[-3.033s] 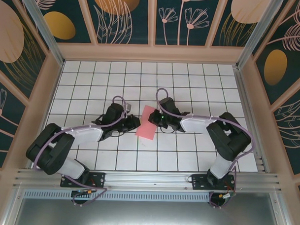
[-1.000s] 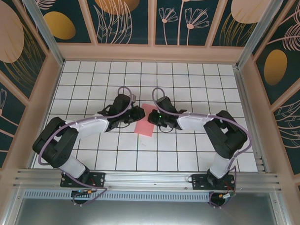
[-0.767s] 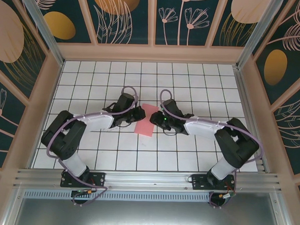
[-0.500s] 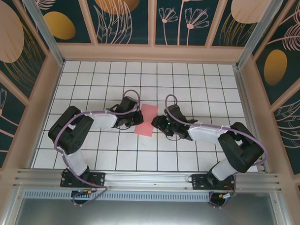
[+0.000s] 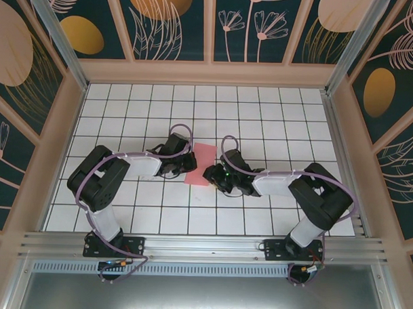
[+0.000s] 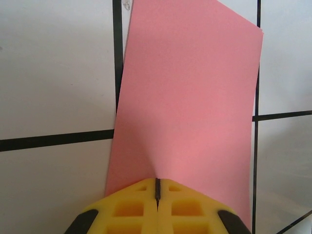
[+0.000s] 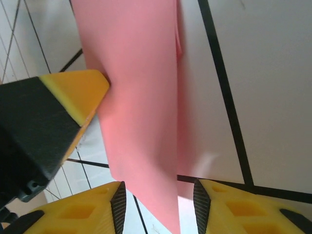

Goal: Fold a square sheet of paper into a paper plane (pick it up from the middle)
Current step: Third fold the triangle at the center of the table.

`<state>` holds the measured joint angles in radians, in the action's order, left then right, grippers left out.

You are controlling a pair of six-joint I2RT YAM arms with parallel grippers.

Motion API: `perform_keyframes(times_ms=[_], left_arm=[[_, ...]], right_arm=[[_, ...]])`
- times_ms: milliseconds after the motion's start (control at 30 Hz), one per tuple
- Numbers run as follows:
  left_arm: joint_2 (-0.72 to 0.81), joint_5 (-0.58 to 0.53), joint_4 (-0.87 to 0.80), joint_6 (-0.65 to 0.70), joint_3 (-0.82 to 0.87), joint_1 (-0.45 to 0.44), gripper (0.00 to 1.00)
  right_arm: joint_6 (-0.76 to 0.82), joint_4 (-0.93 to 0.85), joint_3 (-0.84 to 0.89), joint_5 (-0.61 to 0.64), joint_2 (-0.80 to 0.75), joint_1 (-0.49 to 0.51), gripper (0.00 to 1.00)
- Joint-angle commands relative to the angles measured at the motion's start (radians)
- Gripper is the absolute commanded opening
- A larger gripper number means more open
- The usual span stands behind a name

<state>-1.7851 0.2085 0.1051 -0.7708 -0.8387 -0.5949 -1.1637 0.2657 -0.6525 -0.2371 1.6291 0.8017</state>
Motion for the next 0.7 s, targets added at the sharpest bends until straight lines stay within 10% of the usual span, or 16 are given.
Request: perform_keyframes(times_ms=[0, 667], left_arm=[[-0.045, -0.031, -0.027, -0.008, 0.024, 0.004, 0.02], [0.139, 0.063, 0.009, -0.006, 0.011, 0.006, 0.08]], right_arm=[[-0.018, 0.022, -0.028, -0.01, 0.006, 0.011, 0.43], [-0.037, 0.057, 0.002, -0.086, 0.007, 0.005, 0.0]])
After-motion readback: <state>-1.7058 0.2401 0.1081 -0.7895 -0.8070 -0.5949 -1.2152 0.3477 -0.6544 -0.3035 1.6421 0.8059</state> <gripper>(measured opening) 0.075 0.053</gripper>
